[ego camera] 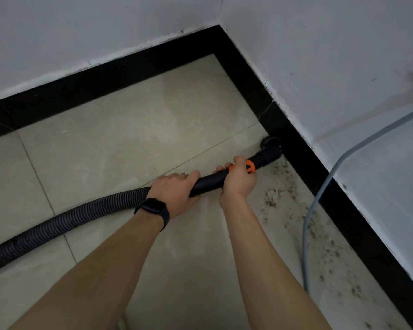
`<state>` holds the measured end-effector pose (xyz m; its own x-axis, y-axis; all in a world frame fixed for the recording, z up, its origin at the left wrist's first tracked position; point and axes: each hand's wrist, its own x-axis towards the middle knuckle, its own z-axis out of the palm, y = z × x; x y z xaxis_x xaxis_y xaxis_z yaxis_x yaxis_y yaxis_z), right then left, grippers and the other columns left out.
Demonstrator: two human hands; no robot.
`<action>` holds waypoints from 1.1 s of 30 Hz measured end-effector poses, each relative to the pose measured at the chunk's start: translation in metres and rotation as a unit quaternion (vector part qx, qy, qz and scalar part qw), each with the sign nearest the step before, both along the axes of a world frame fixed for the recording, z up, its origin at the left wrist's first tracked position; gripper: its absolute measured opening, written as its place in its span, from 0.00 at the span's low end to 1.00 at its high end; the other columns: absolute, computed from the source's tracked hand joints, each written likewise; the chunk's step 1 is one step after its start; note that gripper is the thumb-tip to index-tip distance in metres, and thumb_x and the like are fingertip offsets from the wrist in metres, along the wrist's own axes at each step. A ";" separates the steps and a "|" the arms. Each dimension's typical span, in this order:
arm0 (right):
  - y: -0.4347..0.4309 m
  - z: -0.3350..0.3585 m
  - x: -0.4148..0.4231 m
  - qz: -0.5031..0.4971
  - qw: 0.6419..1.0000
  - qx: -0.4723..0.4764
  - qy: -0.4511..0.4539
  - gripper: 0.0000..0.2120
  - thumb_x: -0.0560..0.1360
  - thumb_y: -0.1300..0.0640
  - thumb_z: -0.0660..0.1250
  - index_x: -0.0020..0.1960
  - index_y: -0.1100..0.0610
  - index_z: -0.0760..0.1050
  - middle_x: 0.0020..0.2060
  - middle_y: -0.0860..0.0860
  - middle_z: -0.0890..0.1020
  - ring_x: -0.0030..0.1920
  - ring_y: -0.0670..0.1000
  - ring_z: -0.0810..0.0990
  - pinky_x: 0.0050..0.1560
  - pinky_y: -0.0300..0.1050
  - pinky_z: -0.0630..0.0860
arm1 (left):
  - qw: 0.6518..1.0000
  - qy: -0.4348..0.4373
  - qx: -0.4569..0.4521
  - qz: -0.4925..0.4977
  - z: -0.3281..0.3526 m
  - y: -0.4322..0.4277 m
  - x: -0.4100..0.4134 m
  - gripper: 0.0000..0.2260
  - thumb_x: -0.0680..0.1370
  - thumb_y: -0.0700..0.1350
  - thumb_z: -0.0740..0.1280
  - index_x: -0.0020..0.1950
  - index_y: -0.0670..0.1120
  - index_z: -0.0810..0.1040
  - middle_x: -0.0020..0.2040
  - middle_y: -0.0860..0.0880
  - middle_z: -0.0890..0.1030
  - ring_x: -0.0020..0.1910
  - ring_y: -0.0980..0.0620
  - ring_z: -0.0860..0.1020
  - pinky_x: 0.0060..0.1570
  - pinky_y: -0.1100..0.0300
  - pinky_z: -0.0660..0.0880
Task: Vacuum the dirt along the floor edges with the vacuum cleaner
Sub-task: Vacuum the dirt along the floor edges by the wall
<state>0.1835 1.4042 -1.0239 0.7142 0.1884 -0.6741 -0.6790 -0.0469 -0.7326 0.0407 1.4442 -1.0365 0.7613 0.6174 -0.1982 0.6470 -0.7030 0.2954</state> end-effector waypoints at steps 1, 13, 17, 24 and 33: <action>0.001 -0.001 0.000 0.000 1.000 -0.003 -0.001 0.15 0.78 0.62 0.67 0.63 0.63 0.73 0.31 0.53 0.79 0.28 0.53 0.81 0.38 0.50 0.83 | 1.000 0.003 -0.004 0.002 0.000 0.002 0.001 0.14 0.76 0.57 0.63 0.55 0.52 0.66 0.45 0.51 0.78 0.40 0.47 0.76 0.36 0.57 0.65; 0.043 0.009 0.003 0.038 0.997 -0.059 -0.017 0.15 0.79 0.58 0.68 0.64 0.60 0.70 0.37 0.54 0.82 0.23 0.48 0.81 0.28 0.42 0.78 | 0.992 -0.003 -0.096 0.079 0.005 0.034 0.001 0.12 0.66 0.60 0.59 0.46 0.58 0.66 0.34 0.55 0.74 0.34 0.46 0.75 0.35 0.58 0.71; 0.046 0.015 0.003 0.066 0.996 -0.060 -0.016 0.15 0.79 0.57 0.68 0.63 0.60 0.71 0.38 0.54 0.82 0.25 0.49 0.82 0.29 0.42 0.79 | 0.989 -0.003 -0.115 0.092 0.009 0.034 -0.001 0.11 0.68 0.59 0.61 0.46 0.58 0.67 0.35 0.54 0.75 0.35 0.46 0.77 0.35 0.58 0.74; 0.017 0.016 -0.022 0.056 0.998 -0.025 0.028 0.13 0.80 0.57 0.68 0.61 0.58 0.68 0.38 0.54 0.81 0.26 0.49 0.83 0.35 0.46 0.80 | 0.993 0.036 -0.099 0.058 0.020 0.016 -0.025 0.11 0.70 0.58 0.64 0.47 0.57 0.67 0.33 0.56 0.72 0.33 0.48 0.74 0.32 0.60 0.68; -0.015 0.029 -0.079 -0.011 0.997 -0.005 0.076 0.13 0.80 0.55 0.69 0.60 0.57 0.68 0.37 0.54 0.81 0.28 0.50 0.84 0.36 0.46 0.80 | 0.991 0.115 -0.065 -0.014 0.051 0.005 -0.071 0.11 0.68 0.58 0.63 0.44 0.58 0.64 0.32 0.55 0.73 0.31 0.49 0.74 0.29 0.60 0.65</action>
